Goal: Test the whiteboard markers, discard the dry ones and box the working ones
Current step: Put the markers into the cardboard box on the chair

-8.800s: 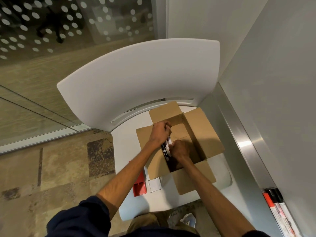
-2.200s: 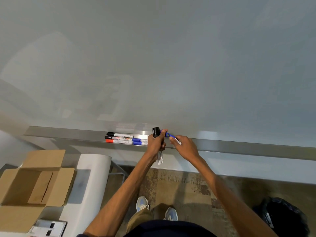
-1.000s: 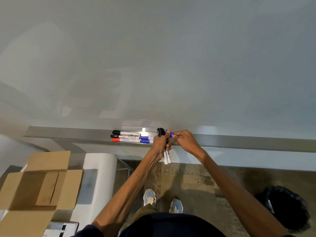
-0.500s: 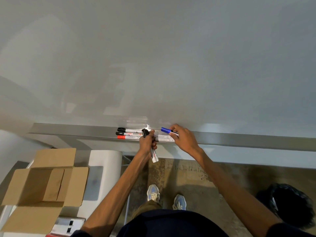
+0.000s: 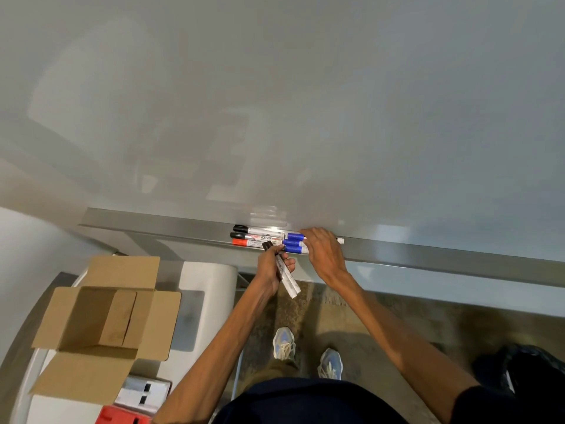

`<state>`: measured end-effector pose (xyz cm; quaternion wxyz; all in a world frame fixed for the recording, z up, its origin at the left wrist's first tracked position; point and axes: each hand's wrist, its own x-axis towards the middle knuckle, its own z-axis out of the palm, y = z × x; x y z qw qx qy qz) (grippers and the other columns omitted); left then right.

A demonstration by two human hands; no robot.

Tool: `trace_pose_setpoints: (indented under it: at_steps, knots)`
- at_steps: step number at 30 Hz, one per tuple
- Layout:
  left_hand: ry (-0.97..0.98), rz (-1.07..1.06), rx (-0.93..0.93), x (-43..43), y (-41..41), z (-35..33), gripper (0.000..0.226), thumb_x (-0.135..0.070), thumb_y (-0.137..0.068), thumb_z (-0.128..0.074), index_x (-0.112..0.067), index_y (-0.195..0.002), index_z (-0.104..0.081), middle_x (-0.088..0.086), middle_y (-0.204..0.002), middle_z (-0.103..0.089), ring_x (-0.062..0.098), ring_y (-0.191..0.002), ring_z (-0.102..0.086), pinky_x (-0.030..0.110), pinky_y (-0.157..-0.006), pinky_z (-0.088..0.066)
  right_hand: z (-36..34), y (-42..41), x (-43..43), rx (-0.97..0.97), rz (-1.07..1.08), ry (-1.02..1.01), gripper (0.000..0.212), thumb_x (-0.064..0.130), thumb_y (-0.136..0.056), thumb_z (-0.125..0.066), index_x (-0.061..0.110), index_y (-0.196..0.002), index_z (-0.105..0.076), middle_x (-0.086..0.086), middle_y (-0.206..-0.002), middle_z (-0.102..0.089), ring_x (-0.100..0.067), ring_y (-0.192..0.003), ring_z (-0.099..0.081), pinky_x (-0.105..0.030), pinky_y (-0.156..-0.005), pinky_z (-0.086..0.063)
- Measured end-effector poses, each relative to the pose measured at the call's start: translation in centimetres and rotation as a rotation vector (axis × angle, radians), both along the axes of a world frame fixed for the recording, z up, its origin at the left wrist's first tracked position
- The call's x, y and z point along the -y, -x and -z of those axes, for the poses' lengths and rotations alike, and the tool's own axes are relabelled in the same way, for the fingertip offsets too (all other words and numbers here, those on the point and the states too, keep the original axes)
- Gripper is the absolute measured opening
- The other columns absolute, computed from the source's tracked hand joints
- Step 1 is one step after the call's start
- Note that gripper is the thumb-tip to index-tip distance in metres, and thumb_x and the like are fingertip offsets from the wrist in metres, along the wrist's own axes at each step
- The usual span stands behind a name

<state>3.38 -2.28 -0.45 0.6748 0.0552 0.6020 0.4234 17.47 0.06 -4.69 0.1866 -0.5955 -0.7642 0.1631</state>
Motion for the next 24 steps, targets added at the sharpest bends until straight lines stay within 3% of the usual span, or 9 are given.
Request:
trace_pose_setpoints:
  at_steps: [7,17,24]
  knots:
    - [0.008,0.004,0.096,0.5,1.4,0.7,0.019,-0.009,-0.098,-0.042,-0.011,-0.081,-0.050,0.002,-0.061,-0.035,0.016,-0.055,-0.037,0.026,-0.056,-0.038,1.4,0.7,0.0,0.003,0.020,-0.013,0.055,0.019,-0.071,-0.089,0.010,-0.119,-0.066,-0.009,-0.112,-0.071,-0.024,-0.103,-0.067,-0.038,-0.092,-0.055]
    - [0.035,0.033,0.096,0.7,1.1,2.0,0.018,-0.012,-0.099,-0.046,-0.008,-0.084,-0.055,0.006,-0.061,-0.048,0.020,-0.055,-0.055,0.028,-0.058,-0.054,2.5,0.5,1.2,-0.026,0.040,-0.031,0.065,0.011,-0.069,-0.089,0.011,-0.128,-0.059,-0.012,-0.124,-0.066,-0.030,-0.115,-0.063,-0.044,-0.096,-0.054]
    - [0.003,0.014,0.173,0.5,-0.2,1.3,0.019,-0.013,-0.101,-0.042,-0.007,-0.099,-0.060,0.018,-0.097,-0.068,0.029,-0.089,-0.067,0.036,-0.080,-0.055,1.1,-0.1,1.4,-0.049,0.072,-0.121,0.049,-0.006,-0.078,-0.074,0.007,-0.124,-0.064,-0.012,-0.120,-0.067,-0.031,-0.110,-0.063,-0.041,-0.096,-0.050]
